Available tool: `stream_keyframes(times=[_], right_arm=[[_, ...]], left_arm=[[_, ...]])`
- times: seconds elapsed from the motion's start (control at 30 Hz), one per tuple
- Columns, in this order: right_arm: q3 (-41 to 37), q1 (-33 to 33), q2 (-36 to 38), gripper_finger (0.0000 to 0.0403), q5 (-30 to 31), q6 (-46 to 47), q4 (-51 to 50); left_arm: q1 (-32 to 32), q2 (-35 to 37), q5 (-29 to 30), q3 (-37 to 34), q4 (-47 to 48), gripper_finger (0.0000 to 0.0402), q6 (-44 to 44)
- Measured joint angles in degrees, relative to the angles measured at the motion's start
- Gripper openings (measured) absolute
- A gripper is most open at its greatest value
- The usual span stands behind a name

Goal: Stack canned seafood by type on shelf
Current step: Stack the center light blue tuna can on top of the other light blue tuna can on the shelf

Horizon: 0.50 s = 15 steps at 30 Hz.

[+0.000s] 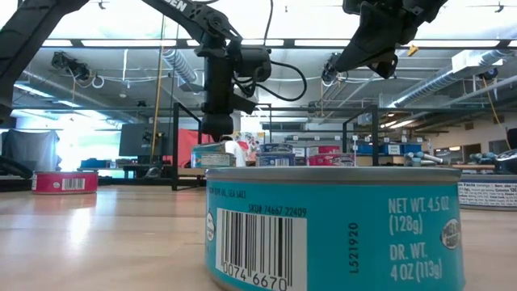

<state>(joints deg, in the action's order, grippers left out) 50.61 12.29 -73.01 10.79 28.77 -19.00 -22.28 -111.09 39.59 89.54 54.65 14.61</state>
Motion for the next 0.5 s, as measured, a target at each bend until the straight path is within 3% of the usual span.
stream_keyframes(times=[0.37,0.5], right_arm=[[0.0,0.0,0.0,0.0009,0.0,0.0,0.0],[0.0,0.0,0.0,0.0009,0.0,-0.3,0.0]], left_arm=[[-0.1,0.0,0.0,2.3,0.5,0.0002,-0.6],[-0.1,0.0,-6.1,6.3,1.8,0.0001,-3.4]])
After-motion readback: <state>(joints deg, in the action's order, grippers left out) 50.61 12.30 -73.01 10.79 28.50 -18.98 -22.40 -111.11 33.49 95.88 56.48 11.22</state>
